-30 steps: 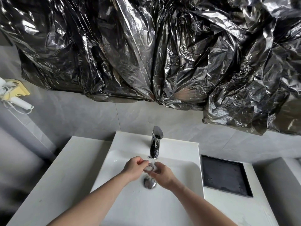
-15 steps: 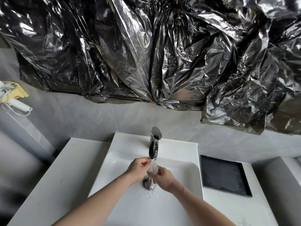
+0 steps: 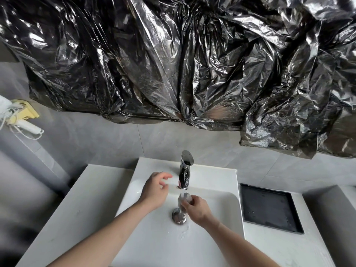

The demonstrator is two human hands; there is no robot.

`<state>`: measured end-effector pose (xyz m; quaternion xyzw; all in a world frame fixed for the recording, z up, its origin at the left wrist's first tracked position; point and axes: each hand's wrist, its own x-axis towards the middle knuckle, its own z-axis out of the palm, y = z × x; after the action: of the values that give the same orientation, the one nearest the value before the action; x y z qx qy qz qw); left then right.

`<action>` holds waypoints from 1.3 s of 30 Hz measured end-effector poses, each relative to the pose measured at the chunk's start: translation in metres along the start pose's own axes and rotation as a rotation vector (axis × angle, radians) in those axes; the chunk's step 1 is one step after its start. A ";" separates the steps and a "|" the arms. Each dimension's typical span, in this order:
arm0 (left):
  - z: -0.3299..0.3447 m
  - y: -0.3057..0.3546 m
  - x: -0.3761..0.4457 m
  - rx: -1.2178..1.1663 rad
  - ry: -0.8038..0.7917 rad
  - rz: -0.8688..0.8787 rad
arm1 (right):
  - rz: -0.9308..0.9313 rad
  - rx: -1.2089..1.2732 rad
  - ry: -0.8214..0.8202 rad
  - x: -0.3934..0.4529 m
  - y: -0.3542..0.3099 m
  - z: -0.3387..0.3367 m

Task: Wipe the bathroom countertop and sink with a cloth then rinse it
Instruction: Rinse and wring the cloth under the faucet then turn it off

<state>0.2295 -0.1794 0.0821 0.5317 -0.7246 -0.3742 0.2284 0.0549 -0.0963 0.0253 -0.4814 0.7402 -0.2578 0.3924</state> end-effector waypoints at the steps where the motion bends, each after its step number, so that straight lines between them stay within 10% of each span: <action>1: -0.004 0.006 0.000 0.032 0.025 0.054 | 0.005 -0.025 0.019 0.002 0.001 0.001; 8: -0.014 0.050 0.002 0.256 -0.111 0.348 | 0.062 -0.096 -0.017 0.005 -0.006 -0.001; 39: -0.008 0.052 -0.063 0.422 -0.339 0.458 | -0.007 0.224 -0.241 -0.064 -0.010 -0.066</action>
<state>0.2251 -0.1141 0.1326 0.3214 -0.9140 -0.2381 0.0679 0.0202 -0.0420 0.0910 -0.4649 0.6528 -0.2804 0.5284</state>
